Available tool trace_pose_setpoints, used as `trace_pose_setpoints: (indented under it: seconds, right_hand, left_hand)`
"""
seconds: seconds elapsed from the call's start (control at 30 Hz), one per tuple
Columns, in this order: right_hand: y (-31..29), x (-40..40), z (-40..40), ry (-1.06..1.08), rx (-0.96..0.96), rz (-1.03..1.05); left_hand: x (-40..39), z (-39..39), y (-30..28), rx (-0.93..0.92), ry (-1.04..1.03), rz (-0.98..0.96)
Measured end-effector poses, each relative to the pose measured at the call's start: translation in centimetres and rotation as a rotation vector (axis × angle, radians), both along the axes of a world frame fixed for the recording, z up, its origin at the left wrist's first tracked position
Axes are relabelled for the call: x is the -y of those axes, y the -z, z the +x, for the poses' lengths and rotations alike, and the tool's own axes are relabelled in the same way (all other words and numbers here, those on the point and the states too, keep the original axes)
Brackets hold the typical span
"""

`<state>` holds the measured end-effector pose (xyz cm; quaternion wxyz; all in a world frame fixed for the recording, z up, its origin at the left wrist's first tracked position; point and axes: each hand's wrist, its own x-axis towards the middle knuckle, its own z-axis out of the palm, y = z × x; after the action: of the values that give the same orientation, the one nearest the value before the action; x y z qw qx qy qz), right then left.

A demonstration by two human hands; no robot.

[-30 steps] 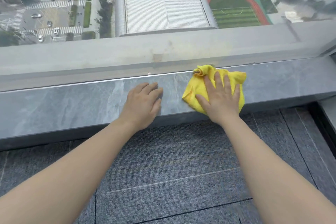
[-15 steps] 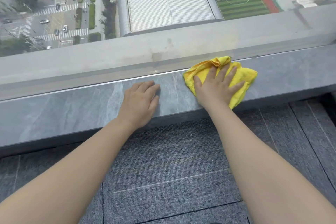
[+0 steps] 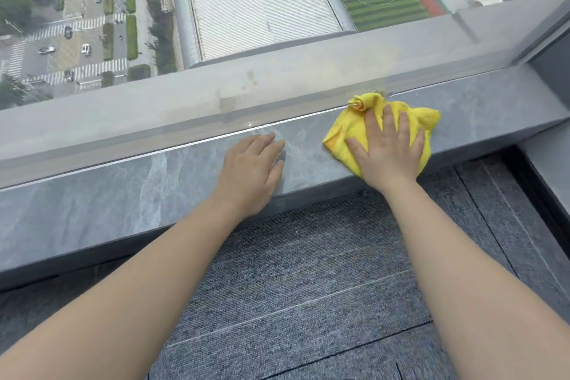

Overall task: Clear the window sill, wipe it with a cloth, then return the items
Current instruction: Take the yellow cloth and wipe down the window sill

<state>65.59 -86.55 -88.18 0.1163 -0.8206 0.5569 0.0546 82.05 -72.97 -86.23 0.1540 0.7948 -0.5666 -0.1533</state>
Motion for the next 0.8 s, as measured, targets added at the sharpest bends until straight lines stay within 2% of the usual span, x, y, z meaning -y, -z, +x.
trace_pose_setpoints:
  seconds: [0.13, 0.23, 0.37, 0.63, 0.73, 0.8]
  right_hand:
    - [-0.1, 1.0, 2.6, 0.291, 0.011, 0.057]
    - [-0.4, 1.0, 4.7, 0.366, 0.009, 0.094]
    - [-0.3, 0.0, 5.2, 0.245, -0.008, 0.072]
    - [-0.8, -1.5, 0.7, -0.291, -0.024, 0.001]
    - [-0.7, -0.9, -1.1, -0.278, -0.037, -0.017]
    - [-0.8, -0.1, -1.8, -0.11, -0.029, -0.009]
  left_hand:
    - [-0.1, 0.0, 0.7, 0.001, 0.032, 0.02]
    - [-0.3, 0.2, 1.0, 0.016, 0.039, 0.04]
    - [-0.3, 0.4, 1.3, 0.009, 0.033, 0.038]
    - [1.2, -0.8, 1.1, 0.004, 0.073, -0.005]
    - [1.6, -1.4, 1.1, -0.012, 0.107, -0.025]
    - [1.9, -1.5, 0.9, -0.036, 0.123, -0.02]
